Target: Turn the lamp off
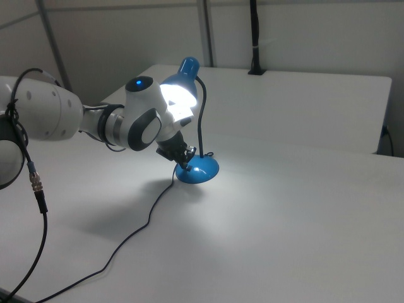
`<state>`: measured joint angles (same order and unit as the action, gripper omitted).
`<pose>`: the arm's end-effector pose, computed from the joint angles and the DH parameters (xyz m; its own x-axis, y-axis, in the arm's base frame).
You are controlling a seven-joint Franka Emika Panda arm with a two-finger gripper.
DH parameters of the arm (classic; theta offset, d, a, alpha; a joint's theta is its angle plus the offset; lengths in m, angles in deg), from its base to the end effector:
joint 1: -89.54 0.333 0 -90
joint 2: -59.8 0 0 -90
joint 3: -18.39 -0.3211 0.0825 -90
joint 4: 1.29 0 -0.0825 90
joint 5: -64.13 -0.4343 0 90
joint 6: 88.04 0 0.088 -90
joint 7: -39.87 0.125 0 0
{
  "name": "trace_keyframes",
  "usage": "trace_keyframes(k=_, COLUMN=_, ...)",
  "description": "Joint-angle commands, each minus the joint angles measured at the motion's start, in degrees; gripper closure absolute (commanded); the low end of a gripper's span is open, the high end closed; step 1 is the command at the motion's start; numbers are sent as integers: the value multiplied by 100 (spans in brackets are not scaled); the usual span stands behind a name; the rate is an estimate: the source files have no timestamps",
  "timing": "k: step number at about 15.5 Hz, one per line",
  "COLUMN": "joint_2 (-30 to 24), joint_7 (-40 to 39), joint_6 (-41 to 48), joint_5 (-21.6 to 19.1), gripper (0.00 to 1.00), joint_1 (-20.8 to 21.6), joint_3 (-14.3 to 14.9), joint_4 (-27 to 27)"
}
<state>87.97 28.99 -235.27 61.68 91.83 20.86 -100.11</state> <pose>0.7467 0.0004 0.2952 0.9253 0.1621 0.3427 0.1537 -0.9868 0.0518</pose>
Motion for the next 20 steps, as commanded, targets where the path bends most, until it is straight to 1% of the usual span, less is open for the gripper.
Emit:
trace_keyframes(k=1, joint_2=110, joint_7=77, joint_6=-95, joint_5=17, gripper=100, joint_1=70, joint_3=122, joint_4=65)
trace_keyframes(k=4, joint_2=171, joint_7=69, joint_6=-95, joint_5=26, gripper=100, joint_1=70, joint_3=122, joint_4=73)
trace_keyframes(k=6, joint_2=180, joint_7=77, joint_6=-95, joint_5=148, gripper=100, joint_1=79, joint_3=122, joint_4=47)
trace_keyframes(k=10, joint_2=163, joint_7=77, joint_6=-77, joint_5=201, gripper=100, joint_1=87, joint_3=122, joint_4=-58)
trace_keyframes(k=12, joint_2=-30, joint_7=156, joint_6=-16, joint_5=193, gripper=100, joint_1=105, joint_3=122, joint_4=-198)
trace_keyframes(k=13, joint_2=-213, joint_7=391, joint_6=37, joint_5=193, gripper=100, joint_1=96, joint_3=122, joint_4=-295)
trace_keyframes(k=15, joint_2=-513, joint_7=613, joint_6=675, joint_5=201, gripper=100, joint_1=96, joint_3=122, joint_4=-322)
trace_keyframes(k=19, joint_2=-1259, joint_7=675, joint_6=2493, joint_5=201, gripper=99, joint_1=96, joint_3=87, joint_4=-305)
trace_keyframes(k=20, joint_2=-1470, joint_7=666, joint_6=2985, joint_5=201, gripper=93, joint_1=96, joint_3=87, joint_4=-296)
